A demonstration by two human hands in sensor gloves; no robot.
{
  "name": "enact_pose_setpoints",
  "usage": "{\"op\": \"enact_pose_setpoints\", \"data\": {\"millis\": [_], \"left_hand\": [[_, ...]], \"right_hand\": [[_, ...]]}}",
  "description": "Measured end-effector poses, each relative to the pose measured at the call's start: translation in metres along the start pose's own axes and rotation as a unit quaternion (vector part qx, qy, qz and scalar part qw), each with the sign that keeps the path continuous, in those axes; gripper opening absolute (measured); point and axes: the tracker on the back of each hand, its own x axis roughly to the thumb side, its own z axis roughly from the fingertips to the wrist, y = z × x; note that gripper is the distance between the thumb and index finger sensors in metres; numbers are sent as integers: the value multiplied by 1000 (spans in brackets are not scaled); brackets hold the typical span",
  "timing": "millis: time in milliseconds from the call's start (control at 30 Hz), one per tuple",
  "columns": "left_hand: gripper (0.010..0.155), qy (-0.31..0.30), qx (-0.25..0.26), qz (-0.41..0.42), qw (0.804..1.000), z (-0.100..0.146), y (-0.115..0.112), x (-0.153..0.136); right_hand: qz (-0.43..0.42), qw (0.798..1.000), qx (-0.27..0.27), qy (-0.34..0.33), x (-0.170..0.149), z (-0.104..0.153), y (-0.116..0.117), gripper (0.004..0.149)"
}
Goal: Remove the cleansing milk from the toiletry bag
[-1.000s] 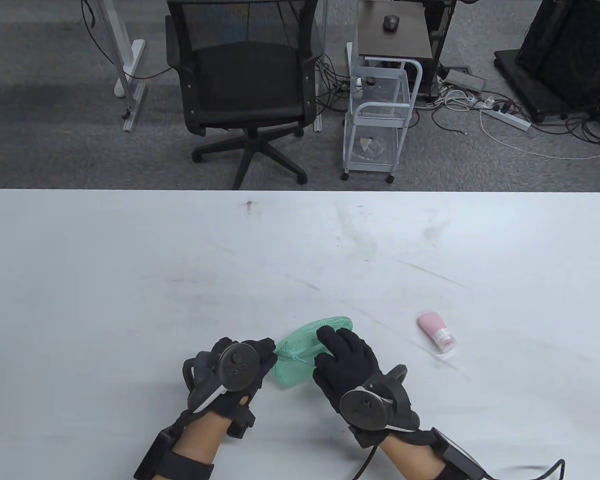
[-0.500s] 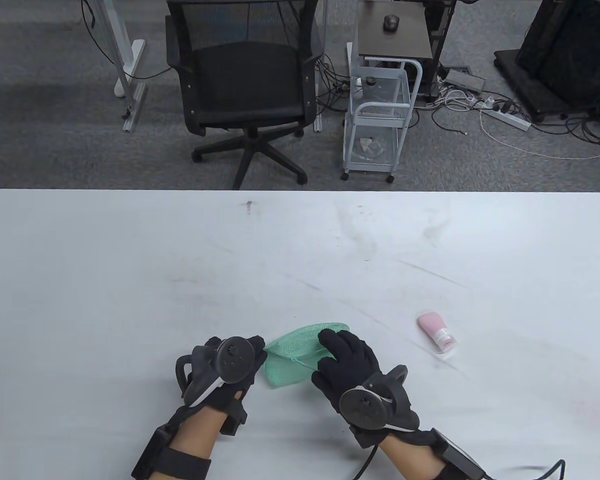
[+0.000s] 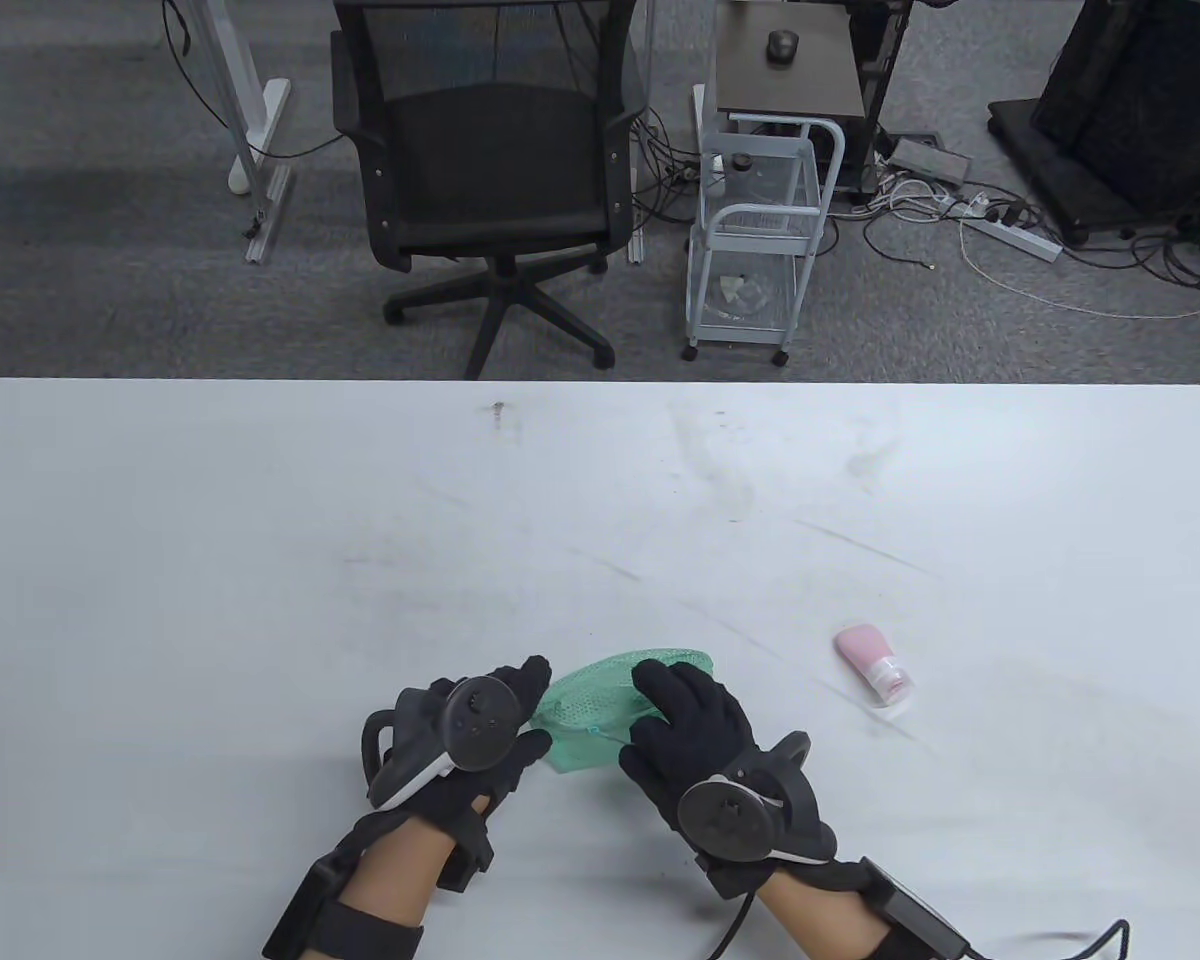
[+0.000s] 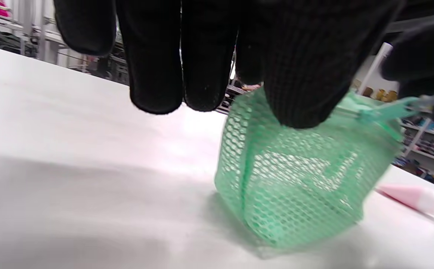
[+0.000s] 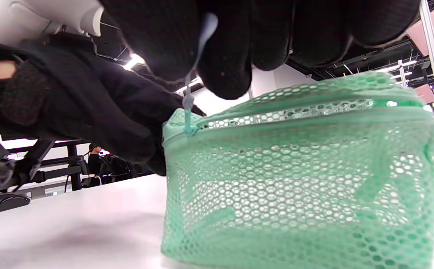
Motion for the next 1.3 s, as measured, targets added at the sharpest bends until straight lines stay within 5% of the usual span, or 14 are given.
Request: {"op": "enact_pose_setpoints", "data": {"millis": [233,500,1300], "left_hand": [[79,-33,21,-14,999,2,-4,16],[57,-26,67,-43,996,-3,-9,22],[45,-14,87,-9,996,-2,-2,5]], "right_hand": [[-5,1000,1,-10,2,0,2,37],[-21,999,2,-27,7,-1,1,37],[-46,993,43,97,-33,-5,5,36]]}}
